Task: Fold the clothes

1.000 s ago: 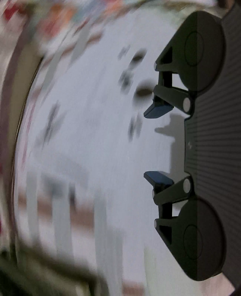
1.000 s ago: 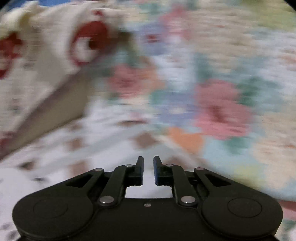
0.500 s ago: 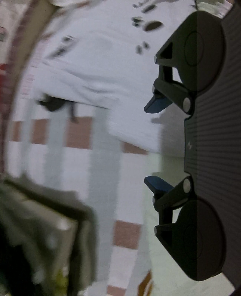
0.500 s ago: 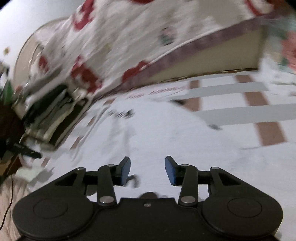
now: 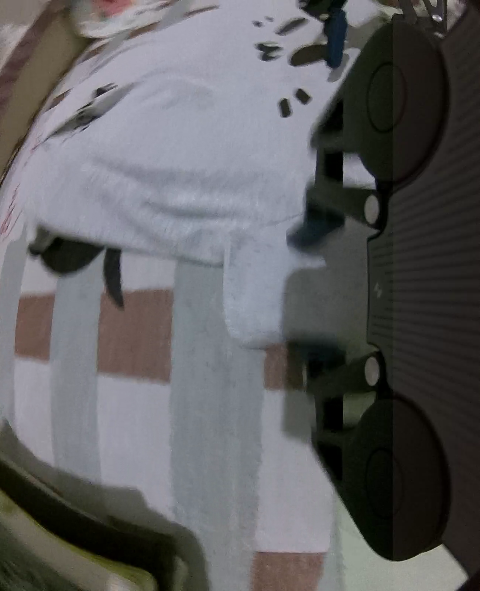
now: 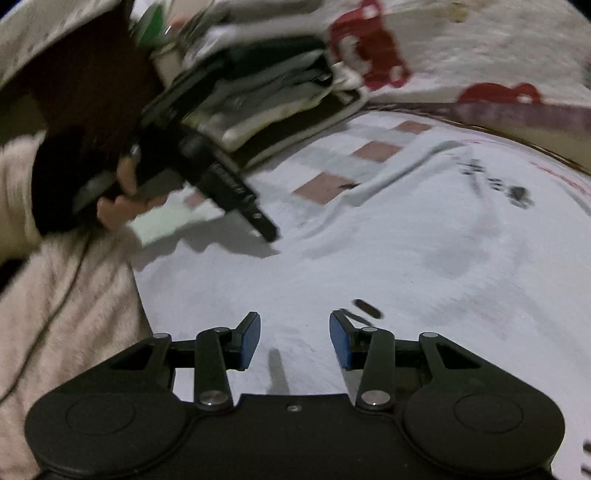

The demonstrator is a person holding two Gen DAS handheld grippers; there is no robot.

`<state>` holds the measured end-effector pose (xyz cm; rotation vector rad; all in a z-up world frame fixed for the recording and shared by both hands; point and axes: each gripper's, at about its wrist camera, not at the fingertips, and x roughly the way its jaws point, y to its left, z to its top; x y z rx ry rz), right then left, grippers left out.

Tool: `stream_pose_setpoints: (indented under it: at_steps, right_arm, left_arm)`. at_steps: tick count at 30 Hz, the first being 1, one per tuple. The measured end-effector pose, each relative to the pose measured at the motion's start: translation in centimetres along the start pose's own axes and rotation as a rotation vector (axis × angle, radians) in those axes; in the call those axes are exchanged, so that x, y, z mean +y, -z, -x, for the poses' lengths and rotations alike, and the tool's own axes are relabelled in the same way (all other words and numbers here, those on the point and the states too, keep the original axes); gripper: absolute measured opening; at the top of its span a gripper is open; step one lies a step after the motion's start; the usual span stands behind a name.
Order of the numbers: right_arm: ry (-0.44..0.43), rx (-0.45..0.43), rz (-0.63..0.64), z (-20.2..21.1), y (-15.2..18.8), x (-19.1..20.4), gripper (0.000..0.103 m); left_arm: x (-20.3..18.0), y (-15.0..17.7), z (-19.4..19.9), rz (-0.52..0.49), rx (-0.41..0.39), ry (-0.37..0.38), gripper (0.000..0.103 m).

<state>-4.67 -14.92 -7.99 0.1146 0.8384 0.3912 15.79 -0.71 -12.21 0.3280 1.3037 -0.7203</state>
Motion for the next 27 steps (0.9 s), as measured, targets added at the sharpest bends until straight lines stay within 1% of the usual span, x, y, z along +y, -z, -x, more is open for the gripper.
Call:
stream_pose_setpoints:
  at_steps: [1,2,4,5,6,7,8,11,13,15,17,18,19,20,21,22,24,25,26,27]
  right_arm:
    - [-0.003,0.009,0.024,-0.4,0.1,0.5,0.047]
    - [-0.007,0.018,0.049,-0.8,0.1,0.9,0.047]
    - [0.022,0.04,0.089,-1.3,0.7,1.6,0.045]
    - [0.062,0.043,0.094,-1.4,1.1,1.9,0.045]
    - [0.081,0.037,0.065,-1.1,1.5,1.8,0.045]
    - [0.078,0.026,0.02,-0.6,1.9,1.5,0.045]
    - [0.076,0.015,-0.025,-0.2,2.4,1.2,0.044]
    - [0.108,-0.004,-0.094,1.2,2.8,0.3,0.044]
    - [0.129,-0.019,-0.138,2.3,3.0,-0.3,0.044]
    - [0.124,-0.042,-0.189,3.4,3.4,-1.0,0.044]
    - [0.136,-0.04,-0.219,3.8,3.9,-1.3,0.044]
    - [0.156,-0.025,-0.222,3.8,4.2,-1.4,0.044]
    - [0.185,0.0,-0.216,3.7,4.6,-1.4,0.044]
    - [0.214,0.019,-0.207,3.6,5.0,-1.5,0.044]
    - [0.233,0.024,-0.207,3.6,5.3,-1.6,0.044]
    - [0.232,0.021,-0.217,3.8,5.3,-1.8,0.045]
    - [0.208,0.0,-0.244,4.1,5.0,-2.2,0.045]
    - [0.194,-0.018,-0.255,4.2,4.7,-2.2,0.045]
    - [0.179,-0.036,-0.266,4.4,4.4,-2.3,0.045]
    - [0.157,-0.053,-0.284,4.4,4.0,-2.4,0.045]
  left_arm:
    - [-0.4,0.0,-0.1,-0.015,-0.001,0.015,0.013]
    - [-0.8,0.0,-0.3,-0.03,-0.002,0.03,0.01]
    - [-1.5,0.1,1.5,0.019,-0.045,0.126,0.01]
    - [-1.5,0.2,2.6,0.09,-0.087,0.225,0.01]
    - [-1.5,0.3,3.7,0.164,-0.129,0.327,0.01]
    - [-1.6,0.4,4.4,0.219,-0.154,0.428,0.011]
    - [-1.9,0.4,4.5,0.252,-0.164,0.493,0.012]
    - [-4.5,0.6,2.3,0.295,-0.075,0.541,0.014]
    - [-5.9,0.9,0.3,0.312,-0.006,0.553,0.015]
    - [-7.6,2.0,-1.4,0.311,0.066,0.537,0.03]
    - [-8.9,3.4,-1.2,0.275,0.07,0.522,0.035]
    - [-9.6,4.1,-1.1,0.257,0.071,0.514,0.036]
    - [-9.3,4.9,0.2,0.269,0.005,0.512,0.037]
    - [-8.8,6.0,2.0,0.281,-0.107,0.51,0.042]
    - [-8.3,6.9,3.4,0.278,-0.2,0.496,0.049]
    - [-7.8,7.8,4.9,0.284,-0.28,0.459,0.052]
    - [-6.8,8.9,6.7,0.317,-0.359,0.322,0.064]
    - [-6.3,9.5,7.7,0.334,-0.397,0.252,0.065]
    - [-5.8,9.6,7.8,0.346,-0.401,0.171,0.068]
    - [-5.3,9.7,7.7,0.386,-0.396,0.09,0.069]
